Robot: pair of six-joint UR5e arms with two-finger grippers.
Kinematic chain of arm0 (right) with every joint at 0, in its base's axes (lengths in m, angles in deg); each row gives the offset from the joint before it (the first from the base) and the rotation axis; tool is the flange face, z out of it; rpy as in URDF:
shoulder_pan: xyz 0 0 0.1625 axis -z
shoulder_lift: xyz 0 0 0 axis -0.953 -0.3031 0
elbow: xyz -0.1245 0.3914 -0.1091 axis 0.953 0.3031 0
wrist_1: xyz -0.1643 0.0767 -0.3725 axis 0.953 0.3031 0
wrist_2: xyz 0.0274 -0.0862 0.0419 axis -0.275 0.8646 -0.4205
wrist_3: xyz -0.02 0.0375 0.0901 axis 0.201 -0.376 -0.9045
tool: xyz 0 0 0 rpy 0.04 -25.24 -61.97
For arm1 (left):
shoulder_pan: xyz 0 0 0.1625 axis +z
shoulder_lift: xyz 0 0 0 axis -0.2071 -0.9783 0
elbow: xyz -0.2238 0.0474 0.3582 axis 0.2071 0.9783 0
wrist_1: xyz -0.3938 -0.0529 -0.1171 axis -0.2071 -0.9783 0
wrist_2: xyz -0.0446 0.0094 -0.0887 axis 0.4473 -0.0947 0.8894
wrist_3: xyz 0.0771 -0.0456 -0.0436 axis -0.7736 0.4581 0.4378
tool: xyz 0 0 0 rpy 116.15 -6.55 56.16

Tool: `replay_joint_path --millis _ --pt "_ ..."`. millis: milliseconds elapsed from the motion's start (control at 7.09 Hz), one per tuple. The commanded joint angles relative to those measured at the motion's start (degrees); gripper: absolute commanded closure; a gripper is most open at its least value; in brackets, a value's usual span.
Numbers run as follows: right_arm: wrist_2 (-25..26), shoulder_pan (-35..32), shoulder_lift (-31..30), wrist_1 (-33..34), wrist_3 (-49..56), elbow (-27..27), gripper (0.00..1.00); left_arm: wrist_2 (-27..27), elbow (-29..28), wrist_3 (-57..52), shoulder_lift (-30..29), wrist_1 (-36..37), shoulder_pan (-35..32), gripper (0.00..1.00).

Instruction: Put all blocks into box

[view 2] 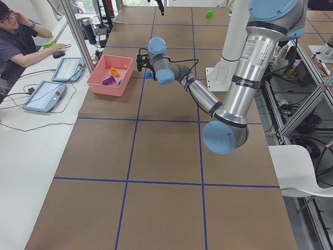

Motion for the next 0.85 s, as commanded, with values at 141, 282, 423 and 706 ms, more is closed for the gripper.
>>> replay_joint_path --millis 141,282,423,706 --pt "-0.2 -3.08 -21.09 -21.45 3.0 -1.46 0.0 -1.18 -16.03 -0.35 -14.29 0.42 -3.56 1.0" --pt "-0.29 -3.35 -26.98 -27.94 3.01 -1.38 0.0 -1.62 -23.39 0.09 -20.69 0.42 -4.19 1.0" --pt "-0.29 -3.35 -32.0 -33.66 3.7 -0.59 0.0 -3.45 -28.42 0.27 -24.76 0.42 -4.71 1.0" --pt "-0.38 -3.53 -40.97 -42.91 7.38 0.37 0.0 -7.4 -37.03 0.45 -31.79 -0.19 -5.16 1.0"
